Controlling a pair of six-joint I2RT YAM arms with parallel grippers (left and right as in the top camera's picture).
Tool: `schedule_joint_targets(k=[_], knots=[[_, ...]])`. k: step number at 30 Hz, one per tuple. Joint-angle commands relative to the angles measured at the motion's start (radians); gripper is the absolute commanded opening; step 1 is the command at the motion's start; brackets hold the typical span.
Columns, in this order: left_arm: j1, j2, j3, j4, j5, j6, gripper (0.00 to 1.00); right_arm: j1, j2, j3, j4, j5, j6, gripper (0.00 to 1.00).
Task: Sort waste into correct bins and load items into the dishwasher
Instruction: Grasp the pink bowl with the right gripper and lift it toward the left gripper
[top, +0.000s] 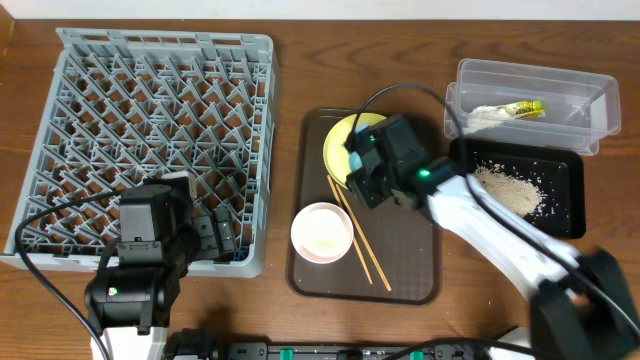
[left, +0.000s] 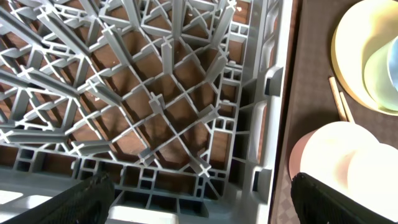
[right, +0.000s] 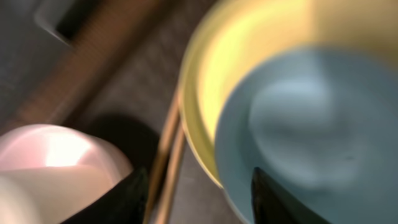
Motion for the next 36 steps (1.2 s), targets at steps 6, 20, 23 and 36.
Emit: schedule_joint_targets(k=[6,20,23,36], knots=[[0.001,0.000,0.017,0.019,0.010,-0.010,0.92,0.056,-0.127,0.040,-0.055,-0.136,0.120,0.55],[0.001,0.000,0.017,0.013,0.010,-0.010,0.92,0.192,0.112,0.039,-0.143,-0.075,0.293,0.33],[0.001,0.000,0.017,0.011,0.010,-0.010,0.92,0.192,0.146,0.039,-0.141,-0.072,0.306,0.20],[0.001,0.006,0.017,0.044,0.257,-0.029,0.92,-0.014,-0.042,0.142,-0.213,-0.114,0.283,0.01]])
